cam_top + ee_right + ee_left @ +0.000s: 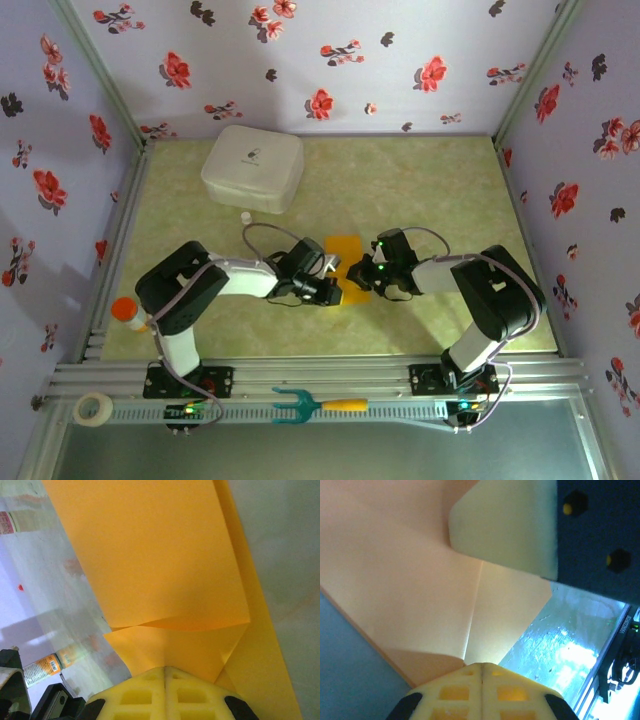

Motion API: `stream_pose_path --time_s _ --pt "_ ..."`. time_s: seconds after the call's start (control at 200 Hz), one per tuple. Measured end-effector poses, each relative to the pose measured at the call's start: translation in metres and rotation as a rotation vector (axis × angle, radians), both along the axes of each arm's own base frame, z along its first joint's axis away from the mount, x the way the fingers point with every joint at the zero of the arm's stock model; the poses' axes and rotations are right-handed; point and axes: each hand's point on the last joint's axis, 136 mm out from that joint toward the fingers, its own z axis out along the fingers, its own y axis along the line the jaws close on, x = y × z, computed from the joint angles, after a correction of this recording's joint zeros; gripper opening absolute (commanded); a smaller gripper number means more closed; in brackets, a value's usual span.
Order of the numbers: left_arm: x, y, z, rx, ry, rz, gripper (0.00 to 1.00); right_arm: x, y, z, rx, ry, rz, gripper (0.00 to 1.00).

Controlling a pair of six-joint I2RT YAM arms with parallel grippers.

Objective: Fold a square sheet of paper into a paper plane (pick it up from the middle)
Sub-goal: Fold the triangle a second time at the center of the table.

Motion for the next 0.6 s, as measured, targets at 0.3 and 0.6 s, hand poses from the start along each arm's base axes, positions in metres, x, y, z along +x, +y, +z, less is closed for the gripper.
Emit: stream_pose_path --time_s 0.3,0.6 --pt "-0.012 0.015 0.007 0.009 0.029 0.022 0.0 0.0 0.0 0.0 0.001 0.0 0.0 0.02" --pt "0.009 0.0 0.042 -0.065 -0.034 0.044 0.0 0.0 0.0 0.0 0.002 -0.001 0.0 0.02"
